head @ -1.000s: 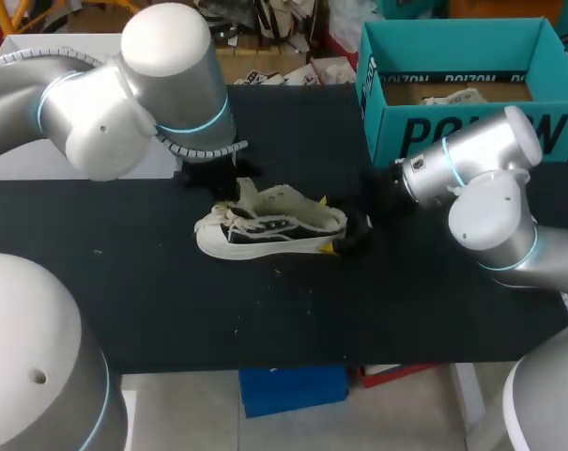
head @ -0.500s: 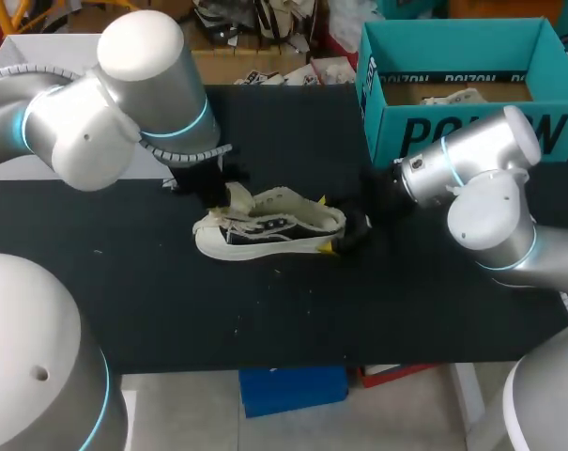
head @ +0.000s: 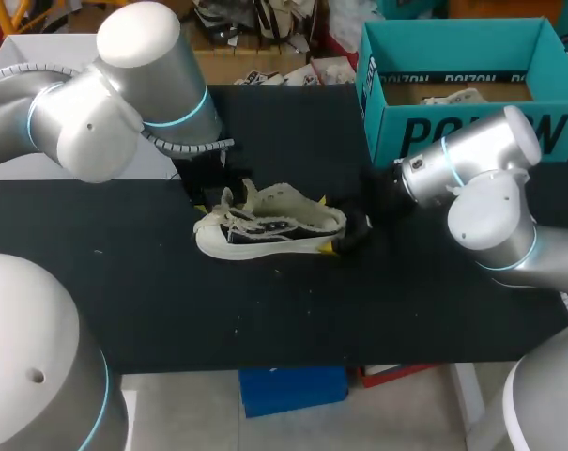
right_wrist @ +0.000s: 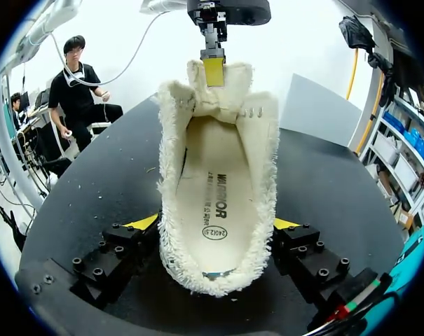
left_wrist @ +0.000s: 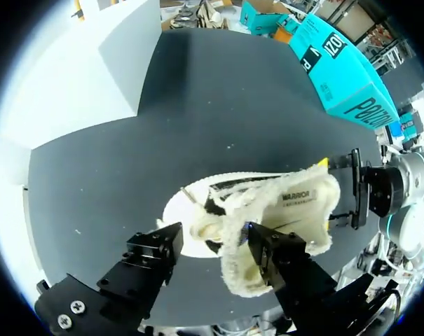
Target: Take the shoe out of the shoebox, open the shoe tongue, remove and reinsert the insole, then place the shoe into the shoebox
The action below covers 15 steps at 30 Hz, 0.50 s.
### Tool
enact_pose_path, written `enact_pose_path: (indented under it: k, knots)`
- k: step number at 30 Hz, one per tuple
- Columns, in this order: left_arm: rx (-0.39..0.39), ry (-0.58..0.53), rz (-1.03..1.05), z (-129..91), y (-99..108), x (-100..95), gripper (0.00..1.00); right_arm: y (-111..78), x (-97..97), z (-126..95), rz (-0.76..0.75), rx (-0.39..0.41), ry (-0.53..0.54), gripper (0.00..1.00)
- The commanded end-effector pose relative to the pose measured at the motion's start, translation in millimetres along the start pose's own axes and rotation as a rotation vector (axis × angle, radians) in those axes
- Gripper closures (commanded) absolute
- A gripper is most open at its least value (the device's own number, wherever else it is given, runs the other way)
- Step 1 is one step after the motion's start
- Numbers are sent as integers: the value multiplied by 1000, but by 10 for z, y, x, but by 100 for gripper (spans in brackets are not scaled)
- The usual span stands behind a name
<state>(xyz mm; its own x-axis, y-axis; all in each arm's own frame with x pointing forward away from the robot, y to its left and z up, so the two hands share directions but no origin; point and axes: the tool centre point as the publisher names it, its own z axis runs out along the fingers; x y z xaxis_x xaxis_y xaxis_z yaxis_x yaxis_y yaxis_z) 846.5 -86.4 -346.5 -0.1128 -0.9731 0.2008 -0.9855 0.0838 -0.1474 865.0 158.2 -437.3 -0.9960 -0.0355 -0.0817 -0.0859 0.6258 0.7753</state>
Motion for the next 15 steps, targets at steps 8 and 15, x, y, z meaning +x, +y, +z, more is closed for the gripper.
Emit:
enact_pose_path:
  k: [8, 15]
  knots:
    - [-173, 254, 455, -419, -139, 188, 0, -25, -5, 26, 2, 0, -1, 100]
    - [-264, 202, 819, -509, -229, 451, 100, -25, -5, 26, 2, 0, -1, 100]
